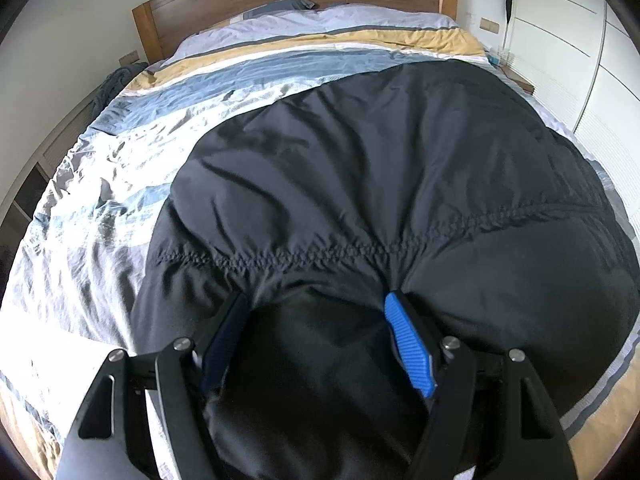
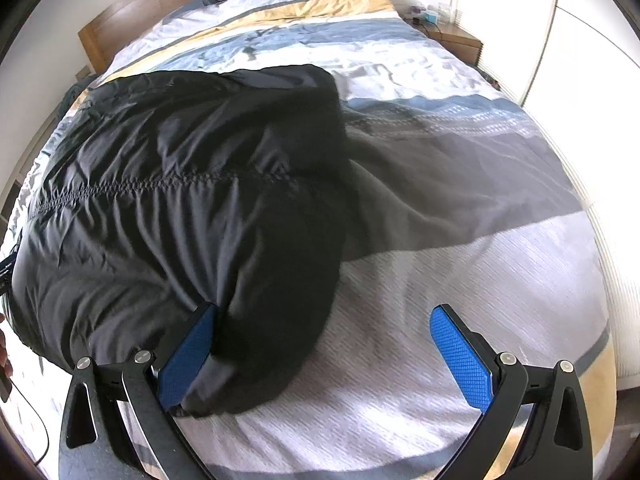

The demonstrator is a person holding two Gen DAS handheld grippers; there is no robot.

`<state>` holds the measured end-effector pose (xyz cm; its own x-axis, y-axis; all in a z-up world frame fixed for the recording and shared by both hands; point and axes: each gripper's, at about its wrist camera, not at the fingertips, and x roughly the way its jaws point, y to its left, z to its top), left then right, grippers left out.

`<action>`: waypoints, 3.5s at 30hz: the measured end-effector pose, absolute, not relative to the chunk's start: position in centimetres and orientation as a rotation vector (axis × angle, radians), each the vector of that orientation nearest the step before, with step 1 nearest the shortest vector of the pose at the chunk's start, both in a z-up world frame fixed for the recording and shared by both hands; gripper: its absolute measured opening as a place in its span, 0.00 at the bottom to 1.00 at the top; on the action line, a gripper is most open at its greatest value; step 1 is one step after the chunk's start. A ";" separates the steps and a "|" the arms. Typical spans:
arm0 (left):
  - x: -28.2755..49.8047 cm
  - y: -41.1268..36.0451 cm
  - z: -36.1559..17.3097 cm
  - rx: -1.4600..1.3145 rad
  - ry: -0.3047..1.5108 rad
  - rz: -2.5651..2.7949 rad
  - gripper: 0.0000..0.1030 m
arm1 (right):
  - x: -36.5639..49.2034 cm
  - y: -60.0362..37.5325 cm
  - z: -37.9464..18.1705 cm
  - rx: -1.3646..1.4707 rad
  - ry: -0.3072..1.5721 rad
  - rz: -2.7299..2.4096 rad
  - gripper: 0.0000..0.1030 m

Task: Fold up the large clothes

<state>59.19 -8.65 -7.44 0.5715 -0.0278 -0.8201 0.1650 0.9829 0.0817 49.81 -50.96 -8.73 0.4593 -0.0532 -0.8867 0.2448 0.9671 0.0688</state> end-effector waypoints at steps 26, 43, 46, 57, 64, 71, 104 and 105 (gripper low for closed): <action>57.1 -0.6 -2.9 -0.009 0.930 -0.101 0.68 | 46.9 -53.7 -5.1 0.319 1.047 -0.217 0.99; 59.0 7.5 -6.1 -0.362 1.035 -0.247 0.68 | 47.5 -53.3 -5.4 0.268 1.043 -0.172 0.99; 59.8 8.1 -7.8 -0.450 1.082 -0.294 0.68 | 47.7 -53.8 -5.6 0.355 1.007 -0.116 0.99; 61.7 9.9 -12.8 -0.727 1.148 -0.384 0.75 | 50.8 -54.5 -10.1 0.584 1.130 0.021 1.00; 62.9 9.0 -16.6 -0.885 1.211 -0.496 0.82 | 54.0 -53.1 -14.5 0.692 1.230 0.164 1.00; 63.3 8.4 -19.7 -0.966 1.215 -0.561 0.92 | 56.5 -51.9 -17.8 0.717 1.265 0.258 1.00; 61.1 1.8 -14.2 -0.981 1.047 -0.648 0.19 | 58.4 -44.5 -14.6 0.796 1.137 0.422 0.33; 61.1 1.5 -12.9 -0.968 1.026 -0.677 0.19 | 58.4 -44.1 -13.1 0.781 1.102 0.440 0.31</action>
